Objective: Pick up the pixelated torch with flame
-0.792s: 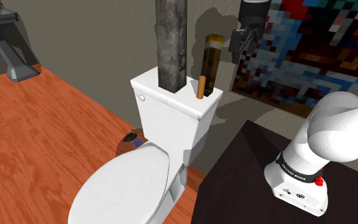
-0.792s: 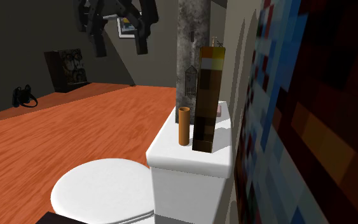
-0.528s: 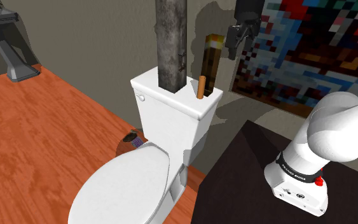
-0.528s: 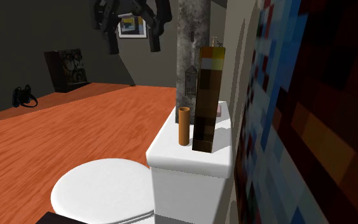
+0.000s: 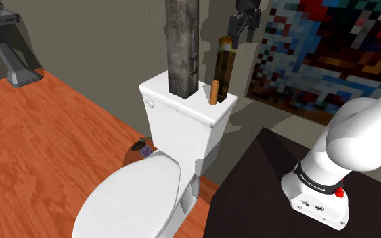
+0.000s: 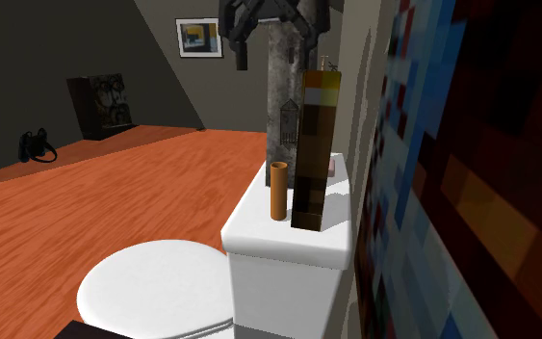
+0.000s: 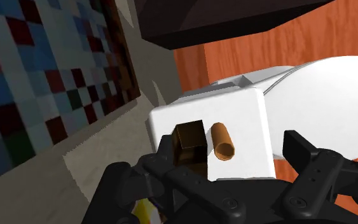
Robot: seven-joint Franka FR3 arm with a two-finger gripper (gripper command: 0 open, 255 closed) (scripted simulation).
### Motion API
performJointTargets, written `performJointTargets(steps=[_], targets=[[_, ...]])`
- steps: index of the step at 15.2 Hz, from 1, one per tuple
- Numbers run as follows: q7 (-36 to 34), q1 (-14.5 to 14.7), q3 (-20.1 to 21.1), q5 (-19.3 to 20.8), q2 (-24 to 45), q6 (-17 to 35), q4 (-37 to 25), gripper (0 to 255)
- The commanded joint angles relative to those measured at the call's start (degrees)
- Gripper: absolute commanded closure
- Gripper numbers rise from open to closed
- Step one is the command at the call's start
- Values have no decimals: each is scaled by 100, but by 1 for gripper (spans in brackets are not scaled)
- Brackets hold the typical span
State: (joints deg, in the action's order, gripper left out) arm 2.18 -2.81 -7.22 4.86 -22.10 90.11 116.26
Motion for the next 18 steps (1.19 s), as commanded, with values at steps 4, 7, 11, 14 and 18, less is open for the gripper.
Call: performJointTargets(steps=[4, 7, 11, 14, 18], targets=[[619, -97, -394, -169, 1211, -131, -1207, 0], [910, -174, -544, -316, 1834, -281, -1897, 0], [898, -178, -540, -306, 1786, 36, -1532, 0], [891, -178, -540, -301, 1765, 271, -1277, 0], [889, -179, -540, -299, 1754, 324, -1212, 255]])
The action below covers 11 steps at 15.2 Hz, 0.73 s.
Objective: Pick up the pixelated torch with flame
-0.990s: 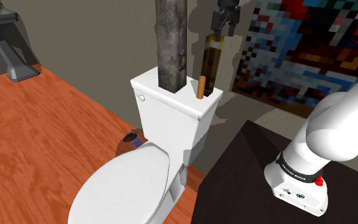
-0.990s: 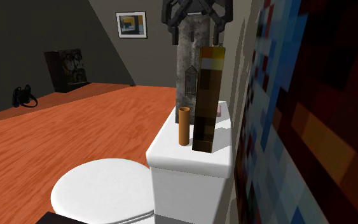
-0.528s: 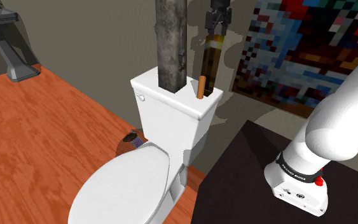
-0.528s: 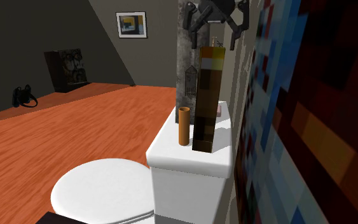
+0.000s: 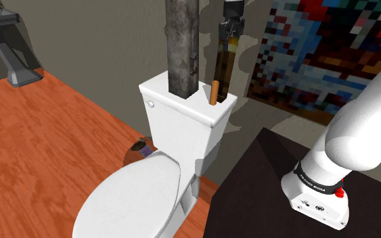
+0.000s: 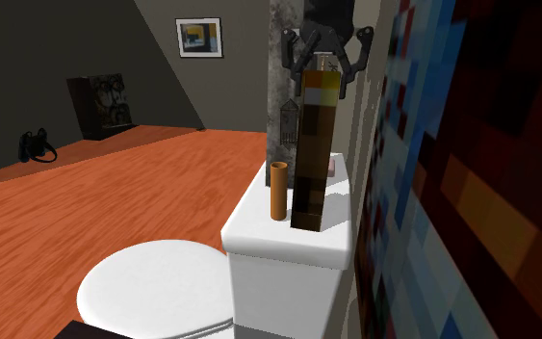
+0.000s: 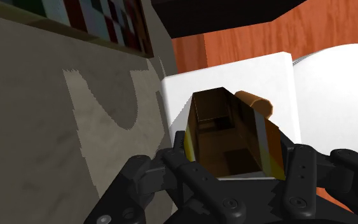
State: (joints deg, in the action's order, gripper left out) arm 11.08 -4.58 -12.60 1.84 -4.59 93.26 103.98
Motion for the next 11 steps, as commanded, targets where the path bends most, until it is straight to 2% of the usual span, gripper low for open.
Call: performJointTargets(steps=[1, 8, 11], targets=[[0, -3, -3, 4, 0, 14, 23, 255], [0, -2, -2, 2, 11, 1, 0, 255], [6, -1, -1, -3, 30, -233, -253, 255]])
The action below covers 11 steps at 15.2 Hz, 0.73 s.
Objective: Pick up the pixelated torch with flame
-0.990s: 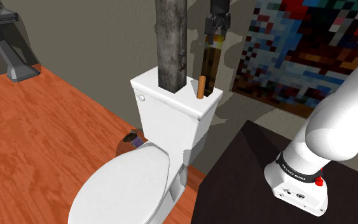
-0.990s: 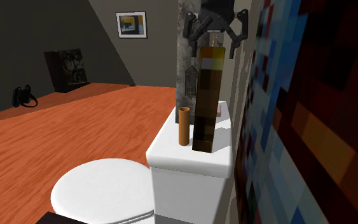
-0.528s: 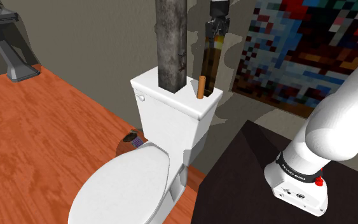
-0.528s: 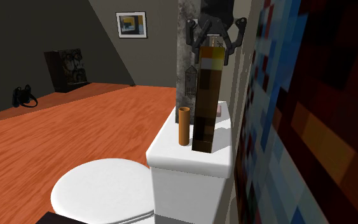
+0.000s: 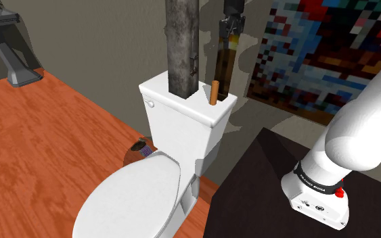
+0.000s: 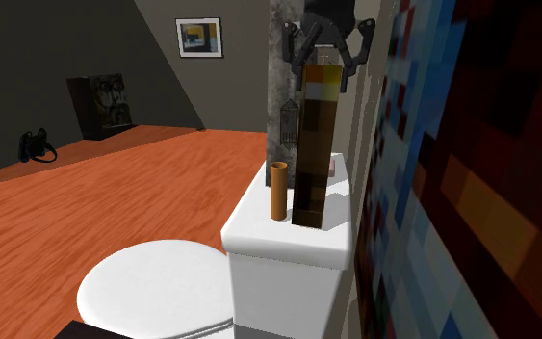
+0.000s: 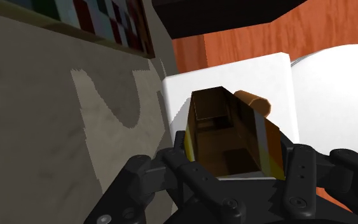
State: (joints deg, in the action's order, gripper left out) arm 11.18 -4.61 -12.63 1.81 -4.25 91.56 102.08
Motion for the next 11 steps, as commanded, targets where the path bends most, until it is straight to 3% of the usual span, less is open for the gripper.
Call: performJointTargets(steps=[1, 11], targets=[[-1, 2, 2, -2, 5, -142, -151, 255], [39, -2, -7, -35, 176, -951, -1128, 255]])
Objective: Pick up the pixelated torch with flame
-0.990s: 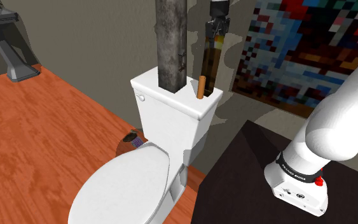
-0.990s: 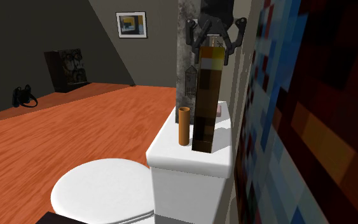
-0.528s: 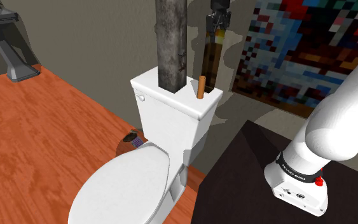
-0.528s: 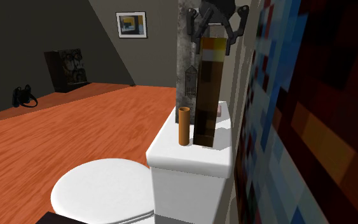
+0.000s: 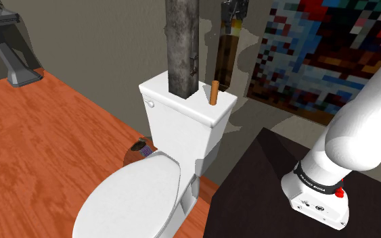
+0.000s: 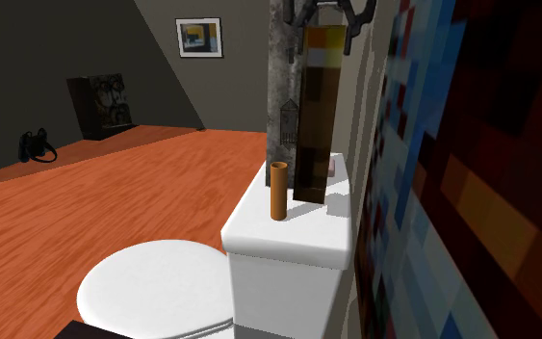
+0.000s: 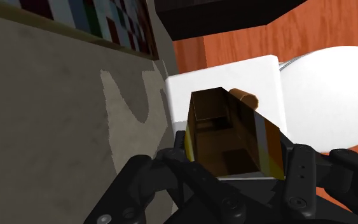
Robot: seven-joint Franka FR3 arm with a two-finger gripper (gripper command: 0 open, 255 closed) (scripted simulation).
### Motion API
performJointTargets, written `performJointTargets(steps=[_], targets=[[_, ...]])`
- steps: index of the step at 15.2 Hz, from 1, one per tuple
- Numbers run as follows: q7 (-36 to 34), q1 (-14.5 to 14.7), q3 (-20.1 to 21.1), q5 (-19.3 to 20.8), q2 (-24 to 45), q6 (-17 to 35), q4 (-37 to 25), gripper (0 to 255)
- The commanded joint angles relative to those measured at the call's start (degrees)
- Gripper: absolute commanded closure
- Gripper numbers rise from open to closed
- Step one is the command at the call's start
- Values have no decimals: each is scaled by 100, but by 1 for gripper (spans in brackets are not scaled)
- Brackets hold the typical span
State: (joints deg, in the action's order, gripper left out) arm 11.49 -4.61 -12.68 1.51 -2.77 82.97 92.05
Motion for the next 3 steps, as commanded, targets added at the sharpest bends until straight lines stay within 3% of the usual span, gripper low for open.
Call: performJointTargets(steps=[1, 3], targets=[[14, -3, -4, -10, 54, -176, -234, 255], [15, -3, -5, -11, 58, -189, -250, 255]])
